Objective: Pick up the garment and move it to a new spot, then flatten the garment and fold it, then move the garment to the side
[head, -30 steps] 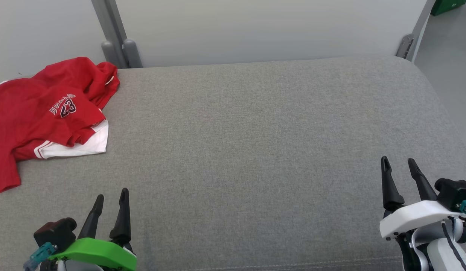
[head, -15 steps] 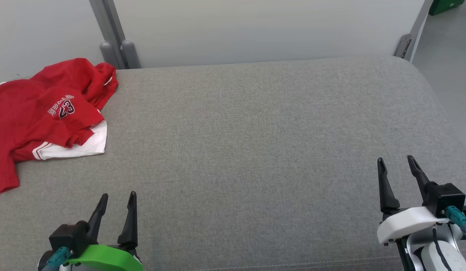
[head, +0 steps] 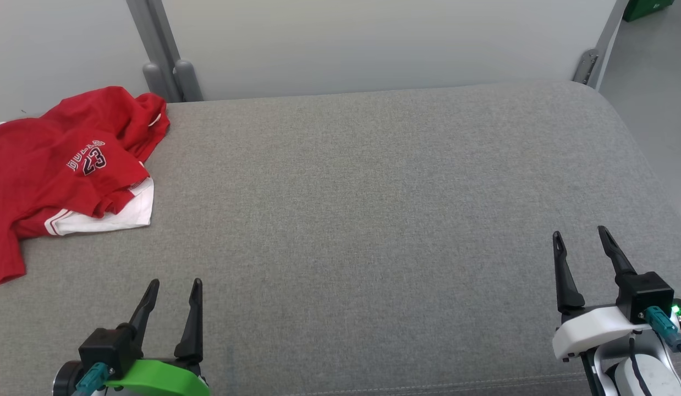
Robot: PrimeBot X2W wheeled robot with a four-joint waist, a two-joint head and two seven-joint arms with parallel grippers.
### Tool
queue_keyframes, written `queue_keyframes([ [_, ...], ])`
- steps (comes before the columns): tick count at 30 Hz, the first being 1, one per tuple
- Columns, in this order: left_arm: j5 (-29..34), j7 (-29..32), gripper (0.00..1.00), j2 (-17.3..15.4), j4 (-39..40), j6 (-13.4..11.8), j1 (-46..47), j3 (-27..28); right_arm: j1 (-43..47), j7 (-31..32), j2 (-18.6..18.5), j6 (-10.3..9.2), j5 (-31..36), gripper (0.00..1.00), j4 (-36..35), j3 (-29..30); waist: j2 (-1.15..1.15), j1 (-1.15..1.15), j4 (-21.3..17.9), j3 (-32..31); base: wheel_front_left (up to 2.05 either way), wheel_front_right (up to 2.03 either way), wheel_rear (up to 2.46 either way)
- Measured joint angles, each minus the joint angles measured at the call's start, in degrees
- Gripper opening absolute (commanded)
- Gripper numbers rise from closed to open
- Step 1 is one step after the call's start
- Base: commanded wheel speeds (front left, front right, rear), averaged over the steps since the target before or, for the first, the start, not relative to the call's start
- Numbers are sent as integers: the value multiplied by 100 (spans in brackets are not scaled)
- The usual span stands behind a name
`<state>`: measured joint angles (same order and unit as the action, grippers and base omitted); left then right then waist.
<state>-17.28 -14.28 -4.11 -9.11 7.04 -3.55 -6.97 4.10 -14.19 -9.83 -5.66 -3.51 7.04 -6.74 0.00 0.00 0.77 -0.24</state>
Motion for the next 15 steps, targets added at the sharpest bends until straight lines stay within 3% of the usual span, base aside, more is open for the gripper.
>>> queue_keyframes([
  [15, 2, 0, 100, 29, -48, 2, -2, 66, 1, -18, 27, 9, -1, 100, 21, 97, 0, 0, 27, 23, 0, 0, 0],
])
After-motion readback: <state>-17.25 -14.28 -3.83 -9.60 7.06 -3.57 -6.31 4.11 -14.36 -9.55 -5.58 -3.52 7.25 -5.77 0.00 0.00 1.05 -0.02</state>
